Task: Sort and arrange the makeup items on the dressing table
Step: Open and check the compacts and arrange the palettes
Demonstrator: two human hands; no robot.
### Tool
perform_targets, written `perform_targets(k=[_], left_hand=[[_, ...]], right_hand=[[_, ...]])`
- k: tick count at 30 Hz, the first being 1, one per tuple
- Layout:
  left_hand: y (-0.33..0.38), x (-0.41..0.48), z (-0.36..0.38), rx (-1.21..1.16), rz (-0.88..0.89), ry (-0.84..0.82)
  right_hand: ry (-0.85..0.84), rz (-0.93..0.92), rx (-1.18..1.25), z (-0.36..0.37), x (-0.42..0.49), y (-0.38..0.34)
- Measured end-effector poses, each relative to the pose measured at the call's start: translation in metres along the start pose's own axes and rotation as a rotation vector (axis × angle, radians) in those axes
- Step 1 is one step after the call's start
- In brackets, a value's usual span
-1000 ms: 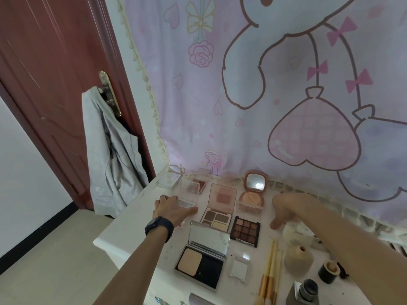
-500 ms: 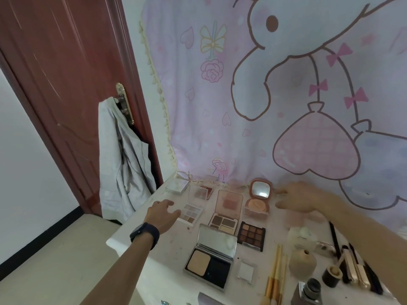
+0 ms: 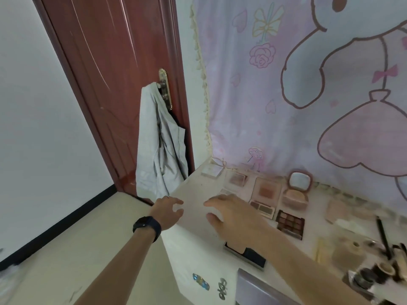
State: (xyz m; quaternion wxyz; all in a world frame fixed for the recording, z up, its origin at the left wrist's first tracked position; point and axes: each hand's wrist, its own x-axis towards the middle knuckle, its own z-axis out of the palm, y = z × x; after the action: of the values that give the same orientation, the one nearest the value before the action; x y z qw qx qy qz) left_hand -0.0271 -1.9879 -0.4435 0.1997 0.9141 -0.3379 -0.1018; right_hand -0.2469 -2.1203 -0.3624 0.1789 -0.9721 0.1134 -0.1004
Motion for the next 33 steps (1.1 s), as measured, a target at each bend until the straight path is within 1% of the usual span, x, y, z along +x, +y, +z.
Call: perform_targets(k=[4,7,11,16,19,22,24,28,30,33], left_hand=[[-0.017,-0.006,0.003,-0.016,0.046,-0.013],[-0.024,0.001,-0.001,-0.043,0.072,0.002],[-0.031,0.021,-0.01,-0.042,0.093,0.033],[-0.023,0.063,-0.017,0.02,0.134,0.05],[-0.002,0.09,-0.01,0.009,0.189,0.018],[0.02,0.113,0.0,0.028,0.254,-0.048],[0.032,0.128,0.005,0.093,0.279,-0.102],[0.045,0.148,0.011,0.316,0.321,-0.177],[0.046,0.152,0.009,0.379,0.312,-0.211],[0.041,0.152,0.003,0.3,0.312,-0.172]], right_hand=[[-0.142,0.074,-0.012,0.073,0.024,-0.012],[-0.165,0.108,-0.009,0.109,0.042,-0.014],[-0.153,0.098,-0.077,0.135,0.058,-0.011],[-0.126,0.1,-0.118,0.155,0.064,-0.01],[-0.153,0.086,-0.126,0.157,0.064,-0.007],[-0.163,0.079,-0.117,0.156,0.063,-0.006],[-0.174,0.08,-0.11,0.155,0.063,-0.007],[-0.19,0.079,-0.098,0.152,0.064,-0.006],[-0.206,0.079,-0.099,0.151,0.065,-0.006],[-0.204,0.087,-0.085,0.15,0.065,-0.006]])
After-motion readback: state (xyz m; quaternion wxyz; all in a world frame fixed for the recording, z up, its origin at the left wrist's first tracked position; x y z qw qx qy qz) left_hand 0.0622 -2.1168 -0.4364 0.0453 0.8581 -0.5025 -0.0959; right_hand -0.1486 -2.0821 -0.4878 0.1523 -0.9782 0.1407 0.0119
